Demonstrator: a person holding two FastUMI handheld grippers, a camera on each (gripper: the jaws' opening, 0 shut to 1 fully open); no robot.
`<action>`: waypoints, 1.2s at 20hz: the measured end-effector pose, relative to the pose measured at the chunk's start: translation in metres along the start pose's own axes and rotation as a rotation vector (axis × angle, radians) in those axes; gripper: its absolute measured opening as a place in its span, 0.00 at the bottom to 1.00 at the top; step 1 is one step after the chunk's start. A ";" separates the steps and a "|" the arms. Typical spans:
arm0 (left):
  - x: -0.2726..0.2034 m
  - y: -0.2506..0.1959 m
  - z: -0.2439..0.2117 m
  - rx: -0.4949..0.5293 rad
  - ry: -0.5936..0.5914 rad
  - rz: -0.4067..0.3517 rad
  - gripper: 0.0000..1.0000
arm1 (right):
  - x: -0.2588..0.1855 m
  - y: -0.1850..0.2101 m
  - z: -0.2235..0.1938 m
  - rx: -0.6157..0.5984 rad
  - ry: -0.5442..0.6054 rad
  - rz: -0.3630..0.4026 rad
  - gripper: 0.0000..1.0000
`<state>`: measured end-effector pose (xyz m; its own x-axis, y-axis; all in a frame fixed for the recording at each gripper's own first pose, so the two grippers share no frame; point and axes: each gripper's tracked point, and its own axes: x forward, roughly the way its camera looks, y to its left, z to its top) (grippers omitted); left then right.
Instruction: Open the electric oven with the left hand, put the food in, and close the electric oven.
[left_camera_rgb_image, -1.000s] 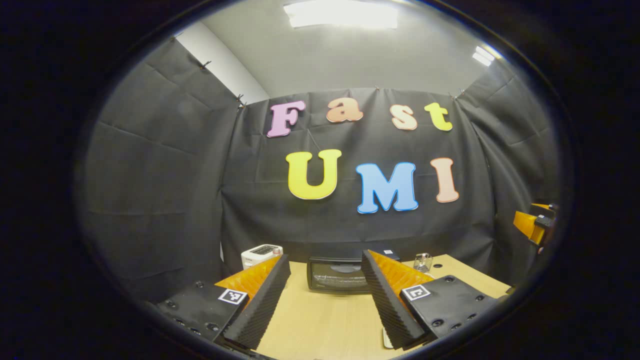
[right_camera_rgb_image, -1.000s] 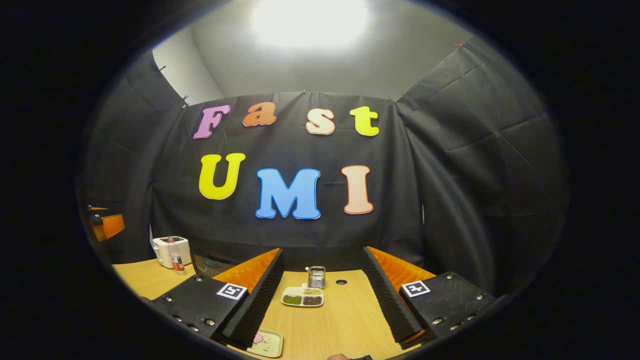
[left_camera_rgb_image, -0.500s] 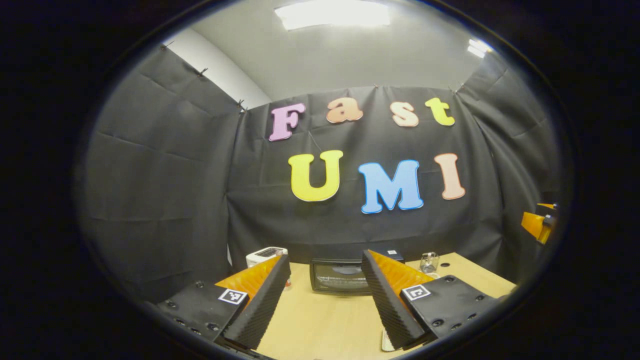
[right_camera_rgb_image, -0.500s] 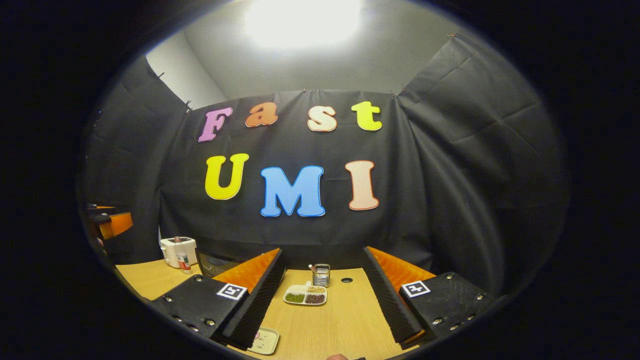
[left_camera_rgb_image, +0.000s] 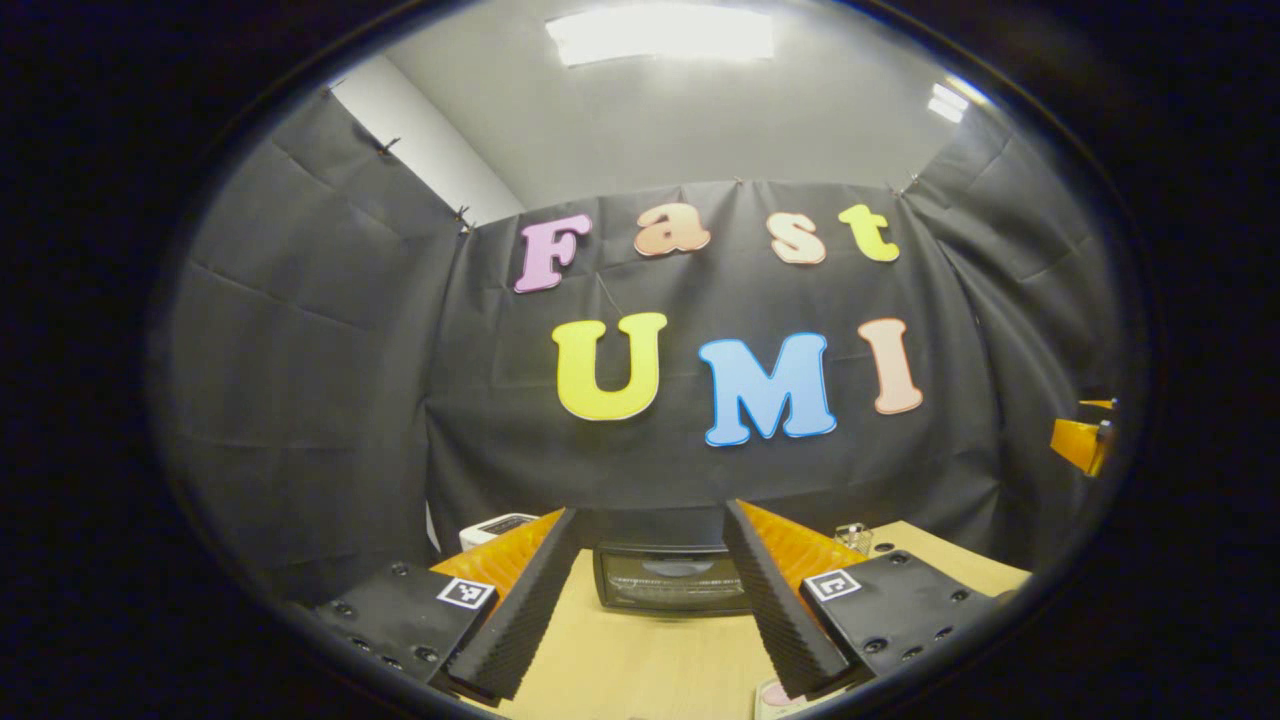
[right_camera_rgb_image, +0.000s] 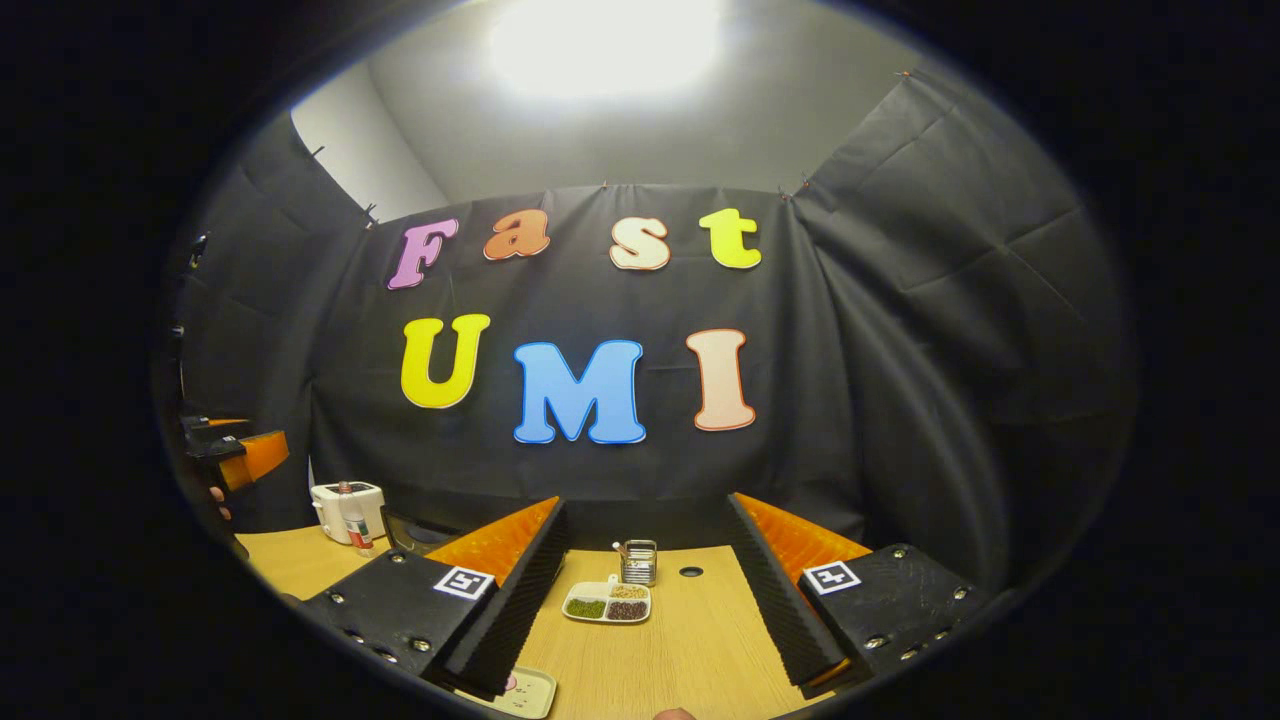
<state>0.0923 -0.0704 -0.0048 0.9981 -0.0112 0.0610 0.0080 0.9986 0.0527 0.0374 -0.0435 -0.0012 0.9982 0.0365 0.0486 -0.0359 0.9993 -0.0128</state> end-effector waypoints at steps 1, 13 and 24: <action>0.011 0.001 -0.004 -0.005 0.003 -0.006 1.00 | 0.004 0.004 -0.002 -0.002 0.007 -0.006 0.97; 0.159 -0.011 -0.078 0.015 0.078 -0.132 1.00 | 0.043 0.033 -0.021 -0.043 0.046 -0.091 0.97; 0.255 -0.047 -0.174 0.015 0.226 -0.247 1.00 | 0.077 0.030 -0.037 -0.092 0.107 -0.209 0.97</action>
<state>0.3571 -0.1111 -0.1651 0.9546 -0.2393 -0.1776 0.2520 0.9663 0.0527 0.1154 -0.0109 -0.0345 0.9831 -0.1768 -0.0467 0.1712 0.9797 -0.1044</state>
